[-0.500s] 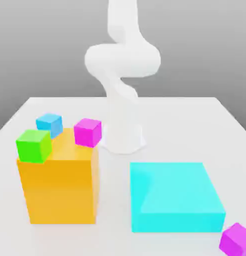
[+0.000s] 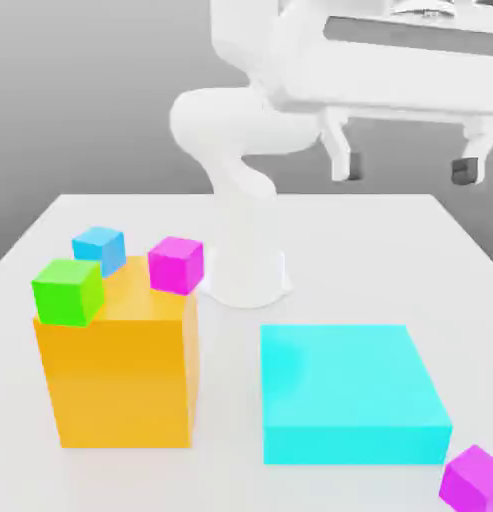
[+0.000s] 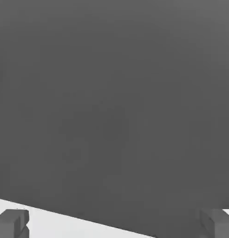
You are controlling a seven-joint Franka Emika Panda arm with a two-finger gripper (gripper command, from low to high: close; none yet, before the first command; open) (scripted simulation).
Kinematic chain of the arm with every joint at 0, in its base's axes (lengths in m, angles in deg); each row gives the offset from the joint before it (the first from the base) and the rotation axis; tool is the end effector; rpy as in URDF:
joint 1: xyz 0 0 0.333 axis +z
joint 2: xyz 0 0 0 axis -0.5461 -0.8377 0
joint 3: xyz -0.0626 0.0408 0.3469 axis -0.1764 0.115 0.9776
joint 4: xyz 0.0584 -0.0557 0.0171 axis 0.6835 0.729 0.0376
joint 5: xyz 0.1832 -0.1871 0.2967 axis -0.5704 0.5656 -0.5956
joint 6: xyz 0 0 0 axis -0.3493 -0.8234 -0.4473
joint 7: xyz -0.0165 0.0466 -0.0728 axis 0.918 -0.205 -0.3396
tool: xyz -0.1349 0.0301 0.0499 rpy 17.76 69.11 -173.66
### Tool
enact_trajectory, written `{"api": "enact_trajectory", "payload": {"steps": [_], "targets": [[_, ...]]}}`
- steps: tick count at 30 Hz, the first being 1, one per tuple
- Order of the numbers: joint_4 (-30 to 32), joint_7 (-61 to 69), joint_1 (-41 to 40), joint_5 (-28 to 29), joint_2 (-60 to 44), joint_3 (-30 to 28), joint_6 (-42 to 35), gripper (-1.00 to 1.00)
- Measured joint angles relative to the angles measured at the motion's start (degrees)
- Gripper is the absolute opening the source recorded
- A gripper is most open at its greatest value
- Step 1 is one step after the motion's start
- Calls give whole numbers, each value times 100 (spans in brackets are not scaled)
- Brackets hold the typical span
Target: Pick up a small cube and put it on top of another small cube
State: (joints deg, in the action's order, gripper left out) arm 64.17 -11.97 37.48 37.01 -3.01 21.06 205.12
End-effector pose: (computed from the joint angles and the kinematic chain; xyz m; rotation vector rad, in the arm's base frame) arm 0.5165 0.1401 0.4639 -2.9132 0.7204 -0.5472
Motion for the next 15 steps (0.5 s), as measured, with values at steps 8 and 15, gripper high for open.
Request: {"api": "enact_trajectory", "payload": {"steps": [8, 15], "targets": [[-103, -121, 480, 361, -1669, 248, 412, 0], [-201, -156, 866, 569, -3114, 402, 820, 0]]}}
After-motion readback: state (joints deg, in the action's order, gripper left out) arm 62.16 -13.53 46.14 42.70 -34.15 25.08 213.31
